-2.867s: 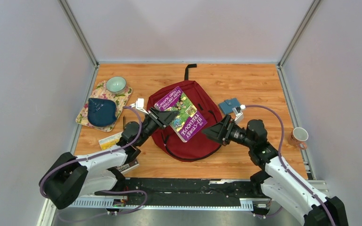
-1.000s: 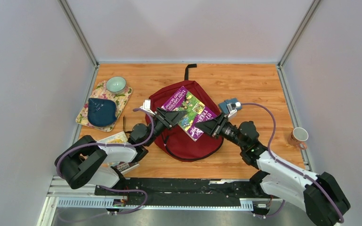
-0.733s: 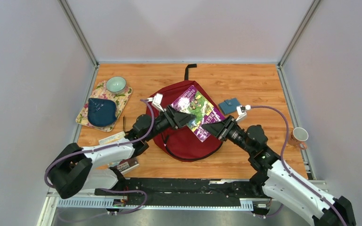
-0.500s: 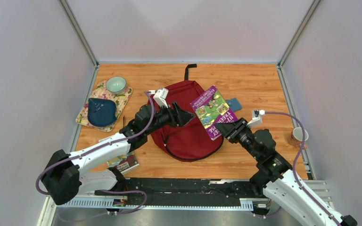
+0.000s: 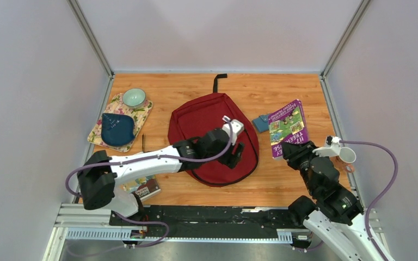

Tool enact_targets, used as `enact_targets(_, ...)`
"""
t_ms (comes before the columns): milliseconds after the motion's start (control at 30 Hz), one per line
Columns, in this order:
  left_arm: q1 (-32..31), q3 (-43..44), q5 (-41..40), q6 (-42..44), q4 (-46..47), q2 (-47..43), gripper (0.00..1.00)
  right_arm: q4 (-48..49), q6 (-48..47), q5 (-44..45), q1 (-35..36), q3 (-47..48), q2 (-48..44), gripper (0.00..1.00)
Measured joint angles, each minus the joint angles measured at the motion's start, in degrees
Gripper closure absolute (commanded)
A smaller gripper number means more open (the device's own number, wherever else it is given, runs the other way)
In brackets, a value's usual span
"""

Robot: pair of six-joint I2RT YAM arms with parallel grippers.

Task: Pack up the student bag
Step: Place the book in the student bag.

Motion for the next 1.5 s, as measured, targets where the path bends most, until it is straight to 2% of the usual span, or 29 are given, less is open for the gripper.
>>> enact_targets(133, -3.54, 4.33, 0.50, 5.40, -1.53, 6.05, 0.24, -3.63, -1.44, 3.89, -0.04, 2.19, -0.02, 1.00)
enact_targets(433, -6.05, 8.66, 5.20, 12.41, -5.92, 15.47, 0.27, -7.43, -1.97, 5.25, -0.02, 2.36, -0.15, 1.00)
enact_targets(800, -8.37, 13.25, 10.67, 15.98, -7.82, 20.74, 0.30, -8.35, -1.99, 5.20, -0.04, 2.36, -0.15, 1.00)
enact_targets(1067, -8.41, 16.13, 10.69, 16.50, -9.55, 24.81, 0.47, -8.35, -2.03, 5.20, -0.02, 2.36, -0.02, 1.00)
enact_targets(1333, -8.41, 16.76, 9.22, 16.76, -10.38, 25.07, 0.83, -8.35, -2.05, 5.20, -0.02, 2.36, 0.33, 1.00)
enact_targets(1433, -8.41, 16.76, 9.16, 16.79, -10.60, 25.07, 0.88, -8.35, -2.03, 5.18, -0.04, 2.36, 0.37, 1.00)
enact_targets(1500, -8.41, 16.76, 9.05, 16.83, -10.60, 25.07, 0.84, -8.35, -2.03, 5.18, -0.02, 2.36, 0.42, 1.00)
